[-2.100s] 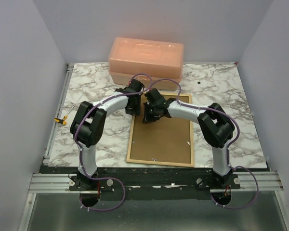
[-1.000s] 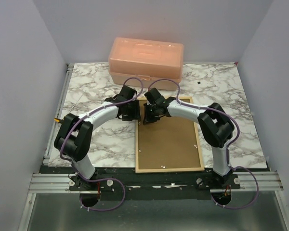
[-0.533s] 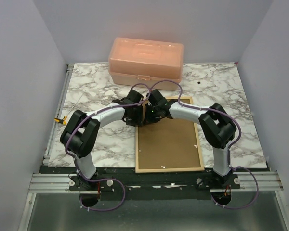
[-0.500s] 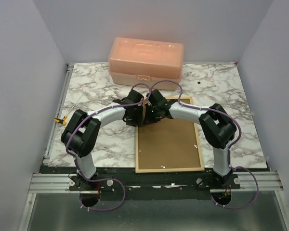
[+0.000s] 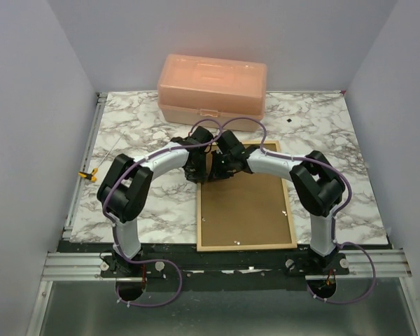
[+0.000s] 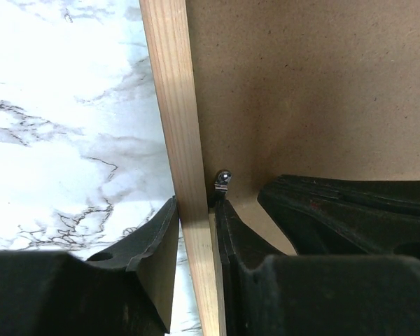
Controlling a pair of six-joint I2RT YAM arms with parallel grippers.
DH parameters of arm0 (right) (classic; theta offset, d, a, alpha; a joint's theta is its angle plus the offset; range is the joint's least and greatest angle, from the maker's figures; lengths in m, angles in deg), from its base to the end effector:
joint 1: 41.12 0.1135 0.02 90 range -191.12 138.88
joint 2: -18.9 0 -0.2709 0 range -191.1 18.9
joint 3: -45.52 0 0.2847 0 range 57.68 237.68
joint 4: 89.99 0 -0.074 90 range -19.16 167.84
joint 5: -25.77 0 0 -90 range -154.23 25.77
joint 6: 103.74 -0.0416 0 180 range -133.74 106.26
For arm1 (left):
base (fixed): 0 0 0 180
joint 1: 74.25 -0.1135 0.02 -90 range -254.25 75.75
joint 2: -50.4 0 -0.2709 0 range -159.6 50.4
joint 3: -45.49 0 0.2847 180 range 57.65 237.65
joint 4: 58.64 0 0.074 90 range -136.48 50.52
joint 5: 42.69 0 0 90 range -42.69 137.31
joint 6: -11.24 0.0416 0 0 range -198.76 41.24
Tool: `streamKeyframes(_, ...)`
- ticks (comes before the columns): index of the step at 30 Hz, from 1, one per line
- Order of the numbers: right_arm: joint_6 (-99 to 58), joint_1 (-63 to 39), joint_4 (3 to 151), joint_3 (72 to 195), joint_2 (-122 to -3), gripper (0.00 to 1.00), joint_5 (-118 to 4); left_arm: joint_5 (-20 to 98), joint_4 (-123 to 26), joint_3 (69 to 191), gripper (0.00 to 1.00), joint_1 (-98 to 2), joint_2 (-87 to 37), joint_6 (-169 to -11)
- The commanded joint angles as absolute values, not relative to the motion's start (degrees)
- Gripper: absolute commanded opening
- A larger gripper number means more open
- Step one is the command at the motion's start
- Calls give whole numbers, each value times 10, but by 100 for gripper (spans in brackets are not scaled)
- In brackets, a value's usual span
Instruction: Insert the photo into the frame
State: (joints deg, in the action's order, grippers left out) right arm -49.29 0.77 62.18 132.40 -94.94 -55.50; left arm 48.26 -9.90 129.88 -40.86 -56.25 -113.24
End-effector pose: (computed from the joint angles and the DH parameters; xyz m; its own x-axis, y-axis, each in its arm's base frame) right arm 0.3305 0.3049 0.1382 -0.9165 -0.0500 -0.3970 -0.2363 0.8683 0.4361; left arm 0.3333 -0.2189 0.1559 -0.9597 -0.0454 -0.2772 0.0030 0.9852 -0.1714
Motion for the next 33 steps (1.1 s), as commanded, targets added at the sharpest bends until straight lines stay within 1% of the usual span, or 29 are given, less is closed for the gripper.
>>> streamKeyframes(1, -475, 16, 551, 1280, -974, 0, -568, 521, -145, 1291, 0, -417, -602, -1125)
streamKeyframes(4, -474, 16, 553, 1276, -964, 0, -569, 474, -178, 1275, 0, -427, -590, -1120)
streamKeyframes(6, -473, 16, 550, 1278, -959, 0, -570, 473, -192, 1264, 0, -425, -570, -1112)
streamKeyframes(7, -473, 15, 549, 1279, -958, 0, -571, 473, -199, 1257, 2, -424, -559, -1110)
streamKeyframes(9, -474, 16, 550, 1280, -957, 0, -571, 473, -202, 1252, 22, -424, -545, -1108)
streamKeyframes(10, -473, 16, 549, 1281, -957, 0, -569, 475, -199, 1254, 34, -423, -544, -1106)
streamKeyframes(11, -473, 15, 550, 1282, -958, 0, -569, 478, -194, 1260, 40, -423, -545, -1105)
streamKeyframes(13, -474, 16, 550, 1282, -961, 0, -568, 487, -184, 1271, 44, -424, -553, -1103)
streamKeyframes(16, -473, 16, 551, 1283, -965, 0, -567, 502, -167, 1291, 45, -423, -574, -1100)
streamKeyframes(19, -473, 16, 551, 1282, -968, 0, -567, 521, -160, 1297, 41, -423, -586, -1103)
streamKeyframes(21, -471, 16, 551, 1281, -968, 0, -566, 540, -147, 1303, 34, -423, -595, -1108)
streamKeyframes(22, -471, 15, 551, 1281, -967, 0, -567, 545, -140, 1306, 26, -423, -600, -1109)
streamKeyframes(23, -471, 15, 551, 1281, -966, 0, -566, 550, -138, 1308, 14, -423, -604, -1109)
streamKeyframes(24, -471, 15, 551, 1281, -965, 0, -566, 552, -135, 1309, 5, -423, -609, -1112)
streamKeyframes(25, -471, 15, 550, 1281, -965, 0, -567, 555, -132, 1310, 0, -423, -612, -1113)
streamKeyframes(33, -471, 16, 544, 1279, -950, 0, -573, 537, -158, 1287, 0, -424, -604, -1121)
